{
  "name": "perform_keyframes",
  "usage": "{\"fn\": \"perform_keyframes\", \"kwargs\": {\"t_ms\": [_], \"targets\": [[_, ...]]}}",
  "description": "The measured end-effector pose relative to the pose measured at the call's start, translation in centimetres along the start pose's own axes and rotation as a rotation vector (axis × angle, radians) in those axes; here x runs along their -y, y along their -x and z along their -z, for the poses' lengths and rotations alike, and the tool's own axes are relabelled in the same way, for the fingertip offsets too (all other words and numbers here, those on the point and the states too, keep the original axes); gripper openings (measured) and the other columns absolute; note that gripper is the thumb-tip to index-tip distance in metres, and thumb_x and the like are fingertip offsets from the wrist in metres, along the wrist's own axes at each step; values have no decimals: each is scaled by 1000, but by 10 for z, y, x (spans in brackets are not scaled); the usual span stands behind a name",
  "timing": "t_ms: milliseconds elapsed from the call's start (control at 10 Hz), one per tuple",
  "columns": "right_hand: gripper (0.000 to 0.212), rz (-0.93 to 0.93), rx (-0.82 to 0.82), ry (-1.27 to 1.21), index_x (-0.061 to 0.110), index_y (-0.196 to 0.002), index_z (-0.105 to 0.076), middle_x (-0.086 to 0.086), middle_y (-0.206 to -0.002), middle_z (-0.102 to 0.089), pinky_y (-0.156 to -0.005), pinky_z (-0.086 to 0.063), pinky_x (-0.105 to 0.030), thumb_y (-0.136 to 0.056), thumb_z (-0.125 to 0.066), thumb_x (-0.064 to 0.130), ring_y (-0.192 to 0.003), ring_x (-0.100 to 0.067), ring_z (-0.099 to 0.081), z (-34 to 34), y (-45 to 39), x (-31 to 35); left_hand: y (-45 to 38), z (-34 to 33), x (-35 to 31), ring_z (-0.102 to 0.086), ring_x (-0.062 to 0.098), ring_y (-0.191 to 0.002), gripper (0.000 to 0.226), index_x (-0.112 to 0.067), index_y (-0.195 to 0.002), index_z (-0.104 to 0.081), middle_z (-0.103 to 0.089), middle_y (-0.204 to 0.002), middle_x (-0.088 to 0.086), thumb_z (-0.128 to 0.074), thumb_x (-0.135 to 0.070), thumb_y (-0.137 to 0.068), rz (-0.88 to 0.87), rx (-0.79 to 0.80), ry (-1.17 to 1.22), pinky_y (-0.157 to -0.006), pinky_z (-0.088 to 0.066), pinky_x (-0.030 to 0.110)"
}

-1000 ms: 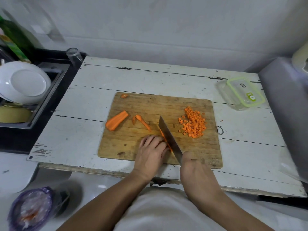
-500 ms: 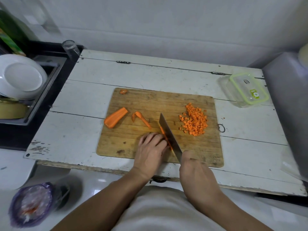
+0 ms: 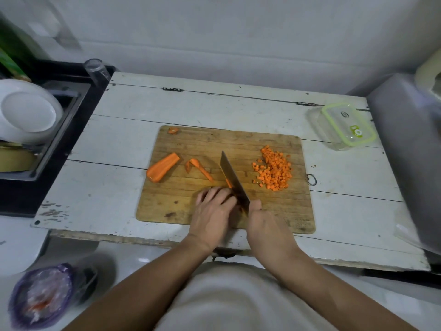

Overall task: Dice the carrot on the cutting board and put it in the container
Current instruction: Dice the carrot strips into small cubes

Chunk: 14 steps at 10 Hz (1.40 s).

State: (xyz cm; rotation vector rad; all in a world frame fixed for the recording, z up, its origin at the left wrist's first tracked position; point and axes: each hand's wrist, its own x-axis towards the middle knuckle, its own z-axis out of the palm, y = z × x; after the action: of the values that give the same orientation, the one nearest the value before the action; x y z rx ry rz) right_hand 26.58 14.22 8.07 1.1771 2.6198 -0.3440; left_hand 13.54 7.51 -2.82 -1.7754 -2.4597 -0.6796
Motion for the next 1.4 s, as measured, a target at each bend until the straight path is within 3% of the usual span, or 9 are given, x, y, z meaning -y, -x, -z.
{"fn": "perform_keyframes", "kwargs": {"t_ms": [200, 300, 400, 700, 900, 1000, 1200, 1300, 1400], "targets": [[41, 76, -115, 199, 10, -86, -55, -6, -54, -60, -43, -28, -27, -55, -79, -4, -41, -22, -59, -11, 12, 0, 2, 1, -1, -54, 24, -119, 17, -28, -106, -67, -63, -120, -5, -63, -22, -90, -36, 25, -31, -95, -41, 43], [24, 16, -50, 96, 12, -107, -47, -7, -82, -69, -47, -33, -30, -90, -57, 0, -73, -27, -72, -2, -4, 13, -1, 4, -1, -52, 18, -120, 21, -34, -108, -66, -60, -120, -11, -68, -34, -87, 16, 77, 7, -99, -39, 41], [23, -5, -64, 6, 13, -116, -43, -10, -100, -69, -59, -39, -35, -98, -40, 0, -92, -32, -70, 0, -15, 12, -2, 6, -2, -52, 16, -117, 19, -35, -106, -66, -60, -120, -12, -69, -33, -87, -22, 84, -19, -98, -38, 40], [13, -96, 33, -433, 18, -112, -49, -8, -89, -67, -54, -53, -37, -104, -41, 24, -67, -27, -69, -5, -11, -31, -3, 13, 0, -56, 16, -114, 14, -30, -105, -66, -62, -121, -11, -54, -34, -97, -89, 34, -24, -95, -44, 39], [9, -99, 123, -795, 16, -97, -52, 1, -50, -60, -36, -38, -24, -101, -46, 12, -34, -20, -54, 25, -19, -62, -2, 36, 36, -47, 8, -120, 39, -24, -130, -62, -55, -131, -11, -70, -32, -93, -63, 115, 141, -102, -40, 25], [6, -149, 209, -961, 13, -99, -53, -12, -46, -52, -43, -33, -23, -98, -47, 11, -36, -22, -42, 34, -26, -81, -12, 43, 55, -48, 12, -111, 21, -28, -113, -72, -62, -112, -13, -69, -30, -93, -119, 187, 66, -96, -45, 35], [7, -112, 373, -1257, 5, -106, -52, -16, -69, -68, -37, -35, -20, -102, -50, 10, -38, -19, -40, 46, -26, -100, -40, 41, 31, -45, 11, -110, 14, -27, -108, -71, -58, -111, -10, -66, -29, -96, -235, 222, 57, -97, -43, 34], [6, -66, 422, -1397, 7, -95, -54, -27, -78, -64, -34, -32, -18, -98, -54, 13, -36, -16, -36, 45, -24, -110, -61, 59, -7, -60, 11, -106, 12, -22, -113, -64, -64, -119, -2, -61, -23, -101, 442, 170, 723, -94, -52, 32], [13, -66, 439, -1602, 8, -88, -60, -31, -91, -68, -32, -33, -17, -98, -53, 7, -34, -13, -36, 39, -26, -107, -82, 72, -40, -68, 31, -115, 35, -14, -134, -57, -64, -134, 16, -47, -36, -108, 945, 367, 1782, -85, -61, 42]]}}
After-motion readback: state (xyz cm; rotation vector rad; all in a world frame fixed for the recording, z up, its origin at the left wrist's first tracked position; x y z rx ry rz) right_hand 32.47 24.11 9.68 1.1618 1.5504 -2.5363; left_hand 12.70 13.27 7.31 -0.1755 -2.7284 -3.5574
